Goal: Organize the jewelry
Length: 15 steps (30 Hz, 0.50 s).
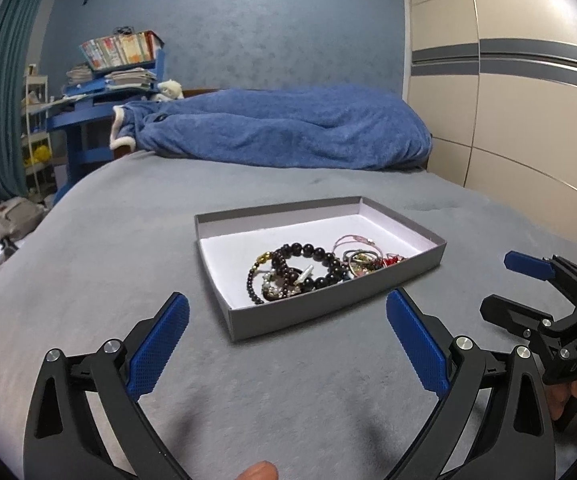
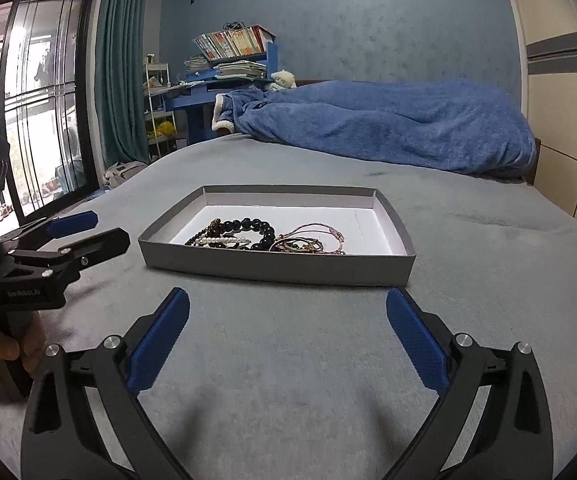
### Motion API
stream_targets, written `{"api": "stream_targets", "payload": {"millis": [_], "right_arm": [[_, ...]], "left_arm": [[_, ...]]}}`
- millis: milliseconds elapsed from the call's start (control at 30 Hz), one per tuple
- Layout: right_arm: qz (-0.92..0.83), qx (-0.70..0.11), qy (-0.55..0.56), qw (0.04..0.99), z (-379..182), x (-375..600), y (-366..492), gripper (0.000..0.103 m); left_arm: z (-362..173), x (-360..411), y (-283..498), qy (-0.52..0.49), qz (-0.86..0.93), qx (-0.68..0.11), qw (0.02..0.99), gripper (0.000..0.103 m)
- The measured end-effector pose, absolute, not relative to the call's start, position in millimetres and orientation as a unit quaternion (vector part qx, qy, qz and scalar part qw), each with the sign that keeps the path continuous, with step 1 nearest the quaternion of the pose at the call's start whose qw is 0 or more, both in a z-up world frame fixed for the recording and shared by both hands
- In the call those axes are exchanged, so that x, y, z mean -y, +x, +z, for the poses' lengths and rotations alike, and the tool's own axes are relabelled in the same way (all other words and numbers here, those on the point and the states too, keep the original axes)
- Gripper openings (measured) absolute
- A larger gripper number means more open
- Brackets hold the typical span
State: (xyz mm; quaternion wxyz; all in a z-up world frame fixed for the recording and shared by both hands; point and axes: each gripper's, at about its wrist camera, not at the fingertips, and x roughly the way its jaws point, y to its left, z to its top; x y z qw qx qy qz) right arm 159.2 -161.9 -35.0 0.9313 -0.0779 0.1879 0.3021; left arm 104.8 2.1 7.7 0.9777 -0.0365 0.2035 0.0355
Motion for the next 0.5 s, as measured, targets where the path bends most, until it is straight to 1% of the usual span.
{"api": "stream_targets", "payload": {"millis": [500], "right_arm": [[0.307,-0.170,-0.062,0.934,-31.7,171.6,154.7,0.097]], "left_arm": [[11.1,-3.5,97.7,-0.042,0.034,-0.187,0.981,0.098]]}}
